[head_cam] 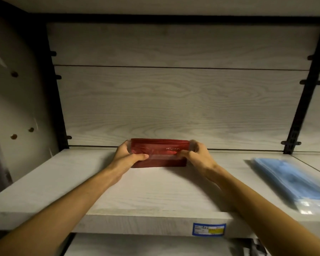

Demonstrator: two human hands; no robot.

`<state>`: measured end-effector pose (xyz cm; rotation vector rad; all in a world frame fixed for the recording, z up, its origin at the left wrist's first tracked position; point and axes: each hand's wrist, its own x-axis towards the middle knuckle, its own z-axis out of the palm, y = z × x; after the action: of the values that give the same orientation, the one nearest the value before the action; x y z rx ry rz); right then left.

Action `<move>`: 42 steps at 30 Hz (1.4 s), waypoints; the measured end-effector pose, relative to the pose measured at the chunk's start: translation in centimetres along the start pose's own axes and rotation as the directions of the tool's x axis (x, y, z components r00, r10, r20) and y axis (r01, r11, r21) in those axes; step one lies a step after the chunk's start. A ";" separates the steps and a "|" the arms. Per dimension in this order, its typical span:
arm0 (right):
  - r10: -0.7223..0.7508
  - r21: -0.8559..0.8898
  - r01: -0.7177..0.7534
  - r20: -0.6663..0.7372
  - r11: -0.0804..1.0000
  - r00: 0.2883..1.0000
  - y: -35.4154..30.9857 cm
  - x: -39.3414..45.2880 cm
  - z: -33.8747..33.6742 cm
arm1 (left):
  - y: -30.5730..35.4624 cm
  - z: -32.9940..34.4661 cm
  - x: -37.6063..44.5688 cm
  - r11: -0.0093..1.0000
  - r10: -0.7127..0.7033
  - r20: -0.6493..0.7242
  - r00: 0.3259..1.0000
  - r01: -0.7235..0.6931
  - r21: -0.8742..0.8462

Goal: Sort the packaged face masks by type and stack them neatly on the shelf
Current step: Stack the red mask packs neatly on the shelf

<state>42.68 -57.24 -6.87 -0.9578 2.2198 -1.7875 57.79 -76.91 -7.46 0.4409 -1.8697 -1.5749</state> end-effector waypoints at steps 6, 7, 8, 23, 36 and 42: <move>-0.235 -0.358 0.213 -0.017 0.909 0.972 -1.1 -0.6 -1.3 | 1.1 0.4 -1.1 0.977 0.194 -0.018 0.981 -0.192 0.095; -0.350 -0.459 0.313 0.005 0.831 0.937 -1.7 -0.7 -1.7 | 1.4 0.7 -1.3 0.965 0.232 0.004 0.973 -0.230 0.121; -0.442 -0.567 0.394 0.058 0.723 0.895 -2.3 -0.9 -2.0 | 1.7 1.0 -1.5 0.952 0.263 0.037 0.964 -0.266 0.154; -0.321 -0.344 0.304 0.008 0.888 0.947 -5.5 -3.9 -5.1 | 9.0 7.5 -2.0 0.873 0.469 -0.228 0.853 -0.409 0.265; 0.483 -0.142 -0.476 0.014 0.868 0.876 -3.6 -6.0 -6.4 | 3.3 12.9 -2.4 0.945 -0.307 0.193 0.932 0.273 0.182; 0.570 -0.179 -0.568 -0.048 0.803 0.820 -4.1 -6.7 -7.1 | 3.7 13.4 -2.8 0.921 -0.376 0.260 0.890 0.328 0.210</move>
<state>46.23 -48.08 -2.93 -0.2486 2.3556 -1.3121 51.52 -64.33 -5.57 0.6817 -2.2553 -1.8132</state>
